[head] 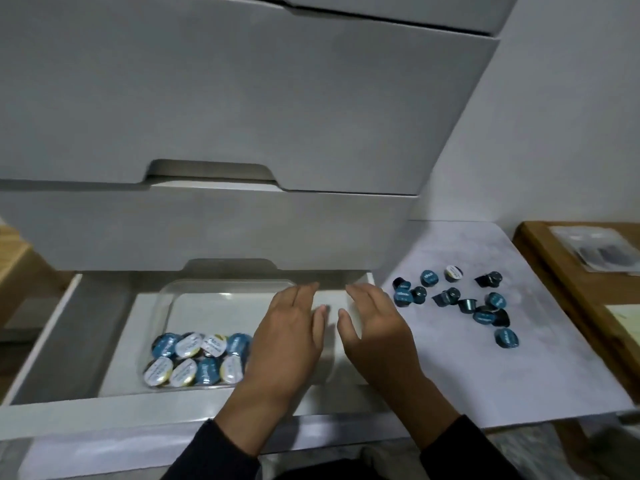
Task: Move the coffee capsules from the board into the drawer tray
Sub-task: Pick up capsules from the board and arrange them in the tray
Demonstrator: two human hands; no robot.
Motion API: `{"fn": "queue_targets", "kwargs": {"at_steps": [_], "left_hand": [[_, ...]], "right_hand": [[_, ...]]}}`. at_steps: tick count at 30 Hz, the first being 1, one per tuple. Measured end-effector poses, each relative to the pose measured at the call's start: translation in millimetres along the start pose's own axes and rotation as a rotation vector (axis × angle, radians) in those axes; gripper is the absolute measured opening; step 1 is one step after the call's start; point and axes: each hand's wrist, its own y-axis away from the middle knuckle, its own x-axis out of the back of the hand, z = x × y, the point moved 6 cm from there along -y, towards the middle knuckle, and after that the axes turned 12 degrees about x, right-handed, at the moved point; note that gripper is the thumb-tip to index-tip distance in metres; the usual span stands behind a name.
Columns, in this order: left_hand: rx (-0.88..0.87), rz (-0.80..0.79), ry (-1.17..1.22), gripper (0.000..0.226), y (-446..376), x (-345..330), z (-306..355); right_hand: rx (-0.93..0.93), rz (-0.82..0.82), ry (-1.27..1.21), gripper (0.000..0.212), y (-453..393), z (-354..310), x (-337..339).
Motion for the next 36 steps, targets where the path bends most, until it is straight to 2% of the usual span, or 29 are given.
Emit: {"fn": "queue_targets", "kwargs": {"at_steps": [2, 5, 7, 13, 17, 23, 28, 33, 36], "left_hand": [[-0.012, -0.014, 0.041, 0.038, 0.8, -17.6, 32.5], [0.013, -0.072, 0.121, 0.036, 2.8, -51.3, 74.9], [0.036, -0.102, 0.157, 0.036, 3.5, -75.0, 99.0], [0.183, -0.143, 0.233, 0.031, 2.5, -135.0, 137.5], [0.324, -0.163, 0.254, 0.031, -1.3, -172.6, 137.9], [0.485, -0.097, 0.234, 0.028, -25.7, -223.9, 110.7], [0.509, -0.036, 0.326, 0.034, -41.2, -246.6, 94.0], [0.543, 0.055, 0.393, 0.027, -50.3, -254.8, 91.5], [0.582, 0.049, 0.439, 0.031, -54.6, -256.8, 87.5]], "right_hand": [[-0.08, -0.006, -0.109, 0.027, 10.8, 33.5, 11.4], [-0.086, -0.051, -0.13, 0.026, 31.0, 86.3, 20.7], [-0.161, -0.092, -0.139, 0.025, 44.5, 125.6, 20.4], [-0.183, -0.153, -0.274, 0.028, 72.4, 201.3, -8.4], [-0.224, -0.323, -0.312, 0.033, 87.2, 236.6, -48.9], [-0.211, -0.427, -0.346, 0.032, 65.8, 258.5, -82.5], [-0.173, -0.534, -0.359, 0.026, 57.0, 266.8, -105.6], [-0.155, -0.544, -0.402, 0.022, 52.1, 274.4, -111.8], [-0.167, -0.507, -0.46, 0.021, 51.7, 279.9, -112.6]]}}
